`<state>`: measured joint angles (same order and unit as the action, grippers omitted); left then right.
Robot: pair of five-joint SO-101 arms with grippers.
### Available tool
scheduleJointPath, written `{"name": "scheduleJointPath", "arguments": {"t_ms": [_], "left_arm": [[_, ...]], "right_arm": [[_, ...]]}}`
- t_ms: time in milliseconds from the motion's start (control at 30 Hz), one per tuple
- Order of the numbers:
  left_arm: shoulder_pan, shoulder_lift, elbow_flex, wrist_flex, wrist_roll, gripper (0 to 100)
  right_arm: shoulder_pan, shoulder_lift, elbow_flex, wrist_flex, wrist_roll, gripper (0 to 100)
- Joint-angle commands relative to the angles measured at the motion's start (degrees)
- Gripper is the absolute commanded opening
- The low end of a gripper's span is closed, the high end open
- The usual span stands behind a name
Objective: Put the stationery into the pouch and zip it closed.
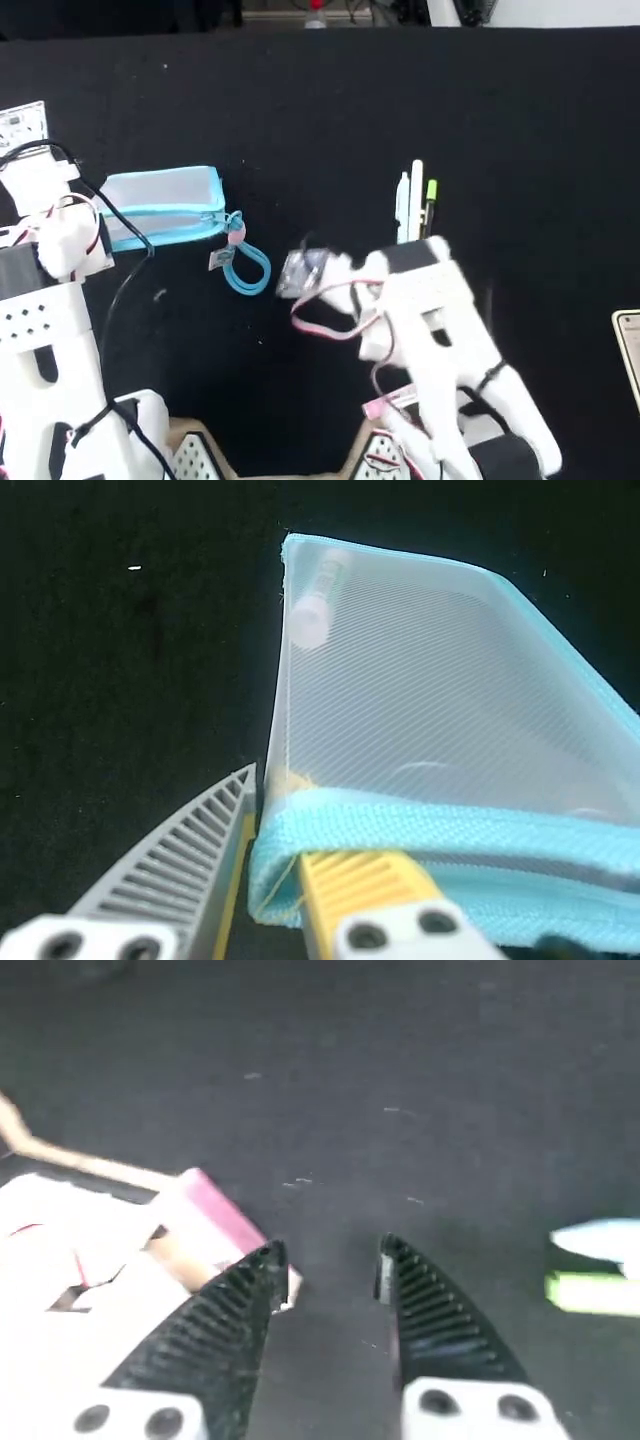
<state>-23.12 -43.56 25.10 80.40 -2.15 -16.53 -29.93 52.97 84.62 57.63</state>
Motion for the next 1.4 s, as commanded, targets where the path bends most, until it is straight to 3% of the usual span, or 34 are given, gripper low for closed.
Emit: {"name": "scheduleJointPath", "arguments": {"t_ms": [0, 233, 667, 800, 967, 1367], "left_arm": [[-0.7, -0.7, -3.2, -1.1, 0.5, 3], [-0.7, -0.7, -3.2, -1.0, 0.5, 3], [-0.7, -0.7, -3.2, -1.1, 0.5, 3], [-0.7, -0.7, -3.2, -1.1, 0.5, 3], [-0.7, -0.7, -3.2, -1.1, 0.5, 3], [-0.6, -0.7, -3.2, -1.1, 0.5, 3]], "right_arm": [[-7.7, -2.4, 4.9, -1.4, -0.3, 15.9], [-15.9, -2.3, 6.6, -0.4, 3.3, 15.9], [-15.8, 17.8, 2.7, -0.4, 8.0, 15.9], [-14.2, 20.8, 2.6, -2.8, 7.9, 15.8], [-11.3, 21.2, 7.3, -13.1, 7.8, 15.6], [1.6, 21.1, -4.5, -12.7, 7.8, 15.5]]}}
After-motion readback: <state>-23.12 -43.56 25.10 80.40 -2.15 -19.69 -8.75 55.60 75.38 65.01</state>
